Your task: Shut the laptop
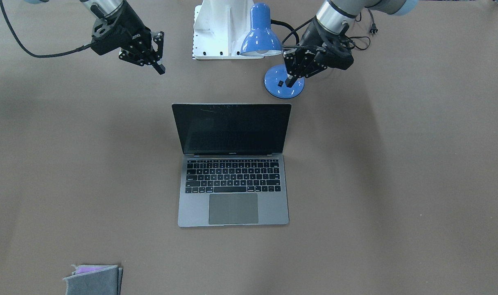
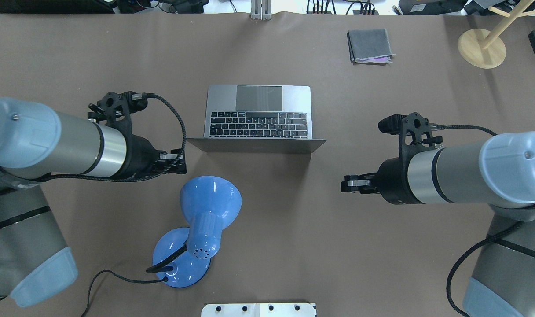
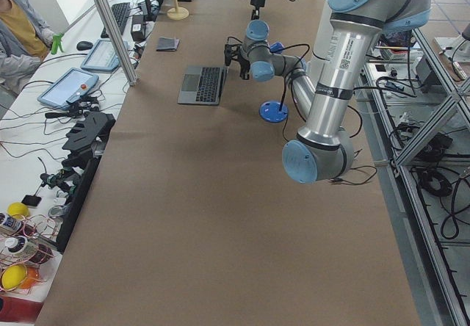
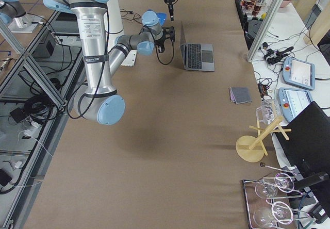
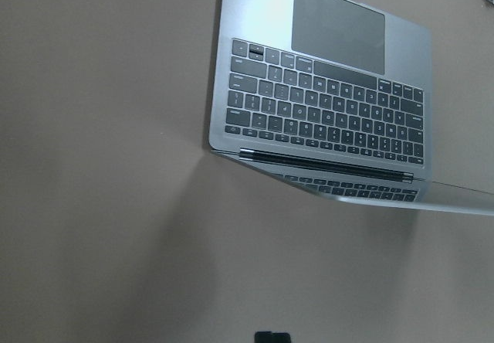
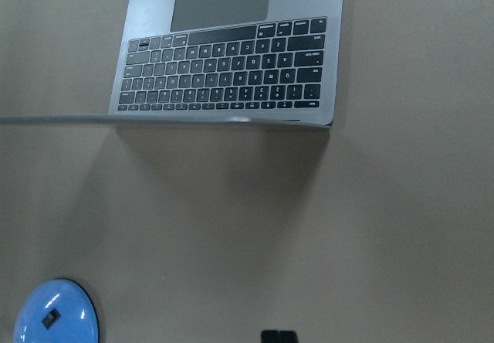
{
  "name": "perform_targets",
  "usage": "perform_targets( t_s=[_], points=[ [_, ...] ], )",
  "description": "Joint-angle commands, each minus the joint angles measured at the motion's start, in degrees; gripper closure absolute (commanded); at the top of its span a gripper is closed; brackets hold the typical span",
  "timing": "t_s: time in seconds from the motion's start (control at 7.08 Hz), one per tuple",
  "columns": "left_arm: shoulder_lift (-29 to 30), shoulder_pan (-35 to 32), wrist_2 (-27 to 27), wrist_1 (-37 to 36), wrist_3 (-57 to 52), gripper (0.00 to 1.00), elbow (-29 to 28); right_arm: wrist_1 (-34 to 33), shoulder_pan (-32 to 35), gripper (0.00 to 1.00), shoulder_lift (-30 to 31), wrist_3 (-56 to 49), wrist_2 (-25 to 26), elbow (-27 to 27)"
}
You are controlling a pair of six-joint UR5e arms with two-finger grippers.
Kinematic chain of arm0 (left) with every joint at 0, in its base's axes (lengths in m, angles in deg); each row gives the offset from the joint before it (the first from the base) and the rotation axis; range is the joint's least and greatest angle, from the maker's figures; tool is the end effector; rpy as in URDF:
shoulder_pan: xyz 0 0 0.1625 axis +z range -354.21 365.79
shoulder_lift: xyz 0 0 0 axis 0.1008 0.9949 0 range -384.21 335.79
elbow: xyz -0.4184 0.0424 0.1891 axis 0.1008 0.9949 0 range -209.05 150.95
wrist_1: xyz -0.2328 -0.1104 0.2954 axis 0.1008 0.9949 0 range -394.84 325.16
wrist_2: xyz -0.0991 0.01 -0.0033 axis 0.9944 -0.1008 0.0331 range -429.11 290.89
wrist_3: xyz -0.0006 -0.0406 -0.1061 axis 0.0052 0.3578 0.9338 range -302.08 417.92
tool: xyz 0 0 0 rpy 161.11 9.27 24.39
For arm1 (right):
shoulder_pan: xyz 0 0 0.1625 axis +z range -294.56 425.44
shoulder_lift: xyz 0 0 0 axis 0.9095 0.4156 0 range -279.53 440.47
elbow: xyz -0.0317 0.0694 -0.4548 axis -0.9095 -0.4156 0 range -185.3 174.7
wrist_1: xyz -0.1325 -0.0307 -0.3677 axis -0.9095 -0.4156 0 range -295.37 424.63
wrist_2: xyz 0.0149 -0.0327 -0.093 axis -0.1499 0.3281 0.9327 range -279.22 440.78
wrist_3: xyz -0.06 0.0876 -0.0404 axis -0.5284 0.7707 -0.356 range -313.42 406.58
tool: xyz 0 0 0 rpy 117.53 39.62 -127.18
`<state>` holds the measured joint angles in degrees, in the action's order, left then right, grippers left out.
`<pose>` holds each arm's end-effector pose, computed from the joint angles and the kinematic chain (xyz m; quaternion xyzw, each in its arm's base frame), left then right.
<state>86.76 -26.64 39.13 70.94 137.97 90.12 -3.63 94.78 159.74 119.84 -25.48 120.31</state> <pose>0.4038 -0.3723 0.2631 0.0702 0.5490 -0.0767 0.8293 -0.3677 -0.3230 0.2971 0.1091 -0.5558 0.0113 0.8240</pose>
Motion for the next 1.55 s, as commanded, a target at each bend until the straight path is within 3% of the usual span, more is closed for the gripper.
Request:
perform_targets(
  t_s=[0.0, 0.28, 1.13, 1.41],
  points=[
    [3.19, 0.88, -3.29, -1.81, 0.11, 1.00, -2.01, -0.11, -0.25, 1.00, -5.76, -0.04, 3.05, -4.31],
    [4.41, 0.88, -3.48, -1.81, 0.11, 1.00, -2.62, -0.11, 0.37, 1.00, -8.59, -0.57, 7.10, -6.51],
    [6.61, 0.18, -5.22, -1.72, -0.50, 1.00, -5.86, 0.15, 2.73, 1.00, -11.92, -1.01, 6.59, -10.99],
    [10.56, -1.66, -6.55, -1.72, -1.12, 1.00, -9.37, 0.15, 4.06, 1.00, -13.25, -0.92, 6.59, -12.84]
  ],
)
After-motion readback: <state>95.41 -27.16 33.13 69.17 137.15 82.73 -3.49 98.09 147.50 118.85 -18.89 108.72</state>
